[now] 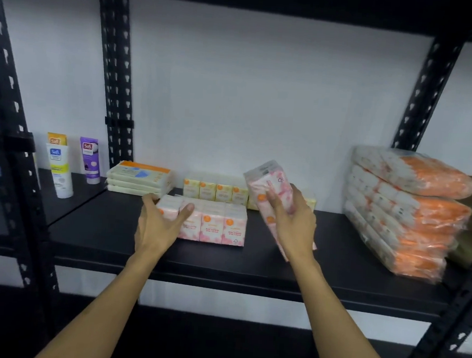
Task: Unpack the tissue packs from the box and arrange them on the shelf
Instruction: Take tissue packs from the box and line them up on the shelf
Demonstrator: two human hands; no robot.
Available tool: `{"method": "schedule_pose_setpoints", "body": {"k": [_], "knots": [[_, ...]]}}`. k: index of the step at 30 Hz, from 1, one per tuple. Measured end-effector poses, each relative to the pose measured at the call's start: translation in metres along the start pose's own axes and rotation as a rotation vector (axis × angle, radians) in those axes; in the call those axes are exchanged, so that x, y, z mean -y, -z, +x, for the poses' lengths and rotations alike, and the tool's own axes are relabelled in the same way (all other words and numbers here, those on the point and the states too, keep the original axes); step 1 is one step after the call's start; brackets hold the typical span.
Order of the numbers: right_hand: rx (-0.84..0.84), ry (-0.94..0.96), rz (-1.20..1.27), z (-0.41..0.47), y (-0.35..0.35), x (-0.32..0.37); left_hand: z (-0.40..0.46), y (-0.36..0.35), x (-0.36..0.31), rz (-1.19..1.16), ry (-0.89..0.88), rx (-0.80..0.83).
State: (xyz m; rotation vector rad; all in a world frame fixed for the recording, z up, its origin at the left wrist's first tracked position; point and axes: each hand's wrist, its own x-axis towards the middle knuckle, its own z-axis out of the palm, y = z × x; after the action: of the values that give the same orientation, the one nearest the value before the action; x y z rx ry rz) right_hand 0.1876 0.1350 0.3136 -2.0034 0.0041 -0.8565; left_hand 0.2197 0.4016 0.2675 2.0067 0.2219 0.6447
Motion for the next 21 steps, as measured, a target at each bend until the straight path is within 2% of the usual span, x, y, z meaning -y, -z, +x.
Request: {"method": "schedule_pose_setpoints", "body": {"k": [8,14,18,21], "knots": [[-0.139,-0.222,0.337,-0.009,-0.007,0.013,0.001,0.003,0.003,0.035,-0.001,0.032],[-0.016,-0.206,0.317,-0.006,-0.002,0.013,0.002,0.002,0.002,0.04,0.011,0.037],[-0.072,-0.054,0.299,0.002,0.011,0.028,0.003,0.002,0.004,0.034,0.008,0.03],[-0.044,0.145,0.062,0.014,0.014,0.042,0.005,0.001,0.005,0.032,0.004,0.032]]}}
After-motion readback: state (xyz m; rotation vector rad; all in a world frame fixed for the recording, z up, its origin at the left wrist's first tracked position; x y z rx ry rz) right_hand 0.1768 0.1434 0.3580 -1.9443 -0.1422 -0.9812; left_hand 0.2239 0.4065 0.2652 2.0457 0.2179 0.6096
